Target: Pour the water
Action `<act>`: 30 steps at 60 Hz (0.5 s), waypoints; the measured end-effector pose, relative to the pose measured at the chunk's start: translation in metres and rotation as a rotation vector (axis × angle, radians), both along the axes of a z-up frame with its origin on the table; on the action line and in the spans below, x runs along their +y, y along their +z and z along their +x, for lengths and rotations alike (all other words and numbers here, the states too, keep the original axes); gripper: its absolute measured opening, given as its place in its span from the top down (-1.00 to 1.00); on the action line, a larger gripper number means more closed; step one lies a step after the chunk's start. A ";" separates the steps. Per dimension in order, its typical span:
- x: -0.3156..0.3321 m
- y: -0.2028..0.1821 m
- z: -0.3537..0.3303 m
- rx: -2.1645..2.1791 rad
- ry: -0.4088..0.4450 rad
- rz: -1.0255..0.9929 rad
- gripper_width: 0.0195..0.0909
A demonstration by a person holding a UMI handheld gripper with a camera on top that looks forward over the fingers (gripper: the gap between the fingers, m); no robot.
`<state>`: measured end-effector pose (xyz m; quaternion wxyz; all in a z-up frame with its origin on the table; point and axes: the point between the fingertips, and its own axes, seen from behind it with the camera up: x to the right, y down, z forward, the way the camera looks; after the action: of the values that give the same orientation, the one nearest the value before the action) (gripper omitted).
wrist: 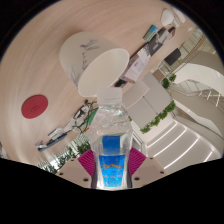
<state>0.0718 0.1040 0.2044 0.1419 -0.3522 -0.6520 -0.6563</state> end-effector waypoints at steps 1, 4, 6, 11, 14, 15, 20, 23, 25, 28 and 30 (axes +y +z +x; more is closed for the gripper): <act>0.005 0.000 0.000 0.009 -0.002 -0.006 0.44; 0.007 -0.001 0.002 0.069 -0.016 0.001 0.45; -0.005 -0.006 -0.001 0.149 -0.023 0.046 0.44; 0.008 0.019 -0.004 0.451 -0.051 0.090 0.44; 0.001 0.036 -0.007 0.716 -0.087 0.233 0.44; -0.001 0.043 -0.005 0.822 -0.100 0.270 0.44; -0.008 0.068 -0.013 1.411 -0.097 0.358 0.44; -0.013 0.081 -0.007 1.683 -0.073 0.424 0.42; -0.021 0.086 0.002 1.822 -0.066 0.468 0.39; -0.026 0.078 0.001 2.003 -0.026 0.475 0.37; -0.021 0.068 0.006 2.074 -0.034 0.380 0.33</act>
<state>0.0779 0.0830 0.2726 0.6737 -0.7221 -0.0928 -0.1268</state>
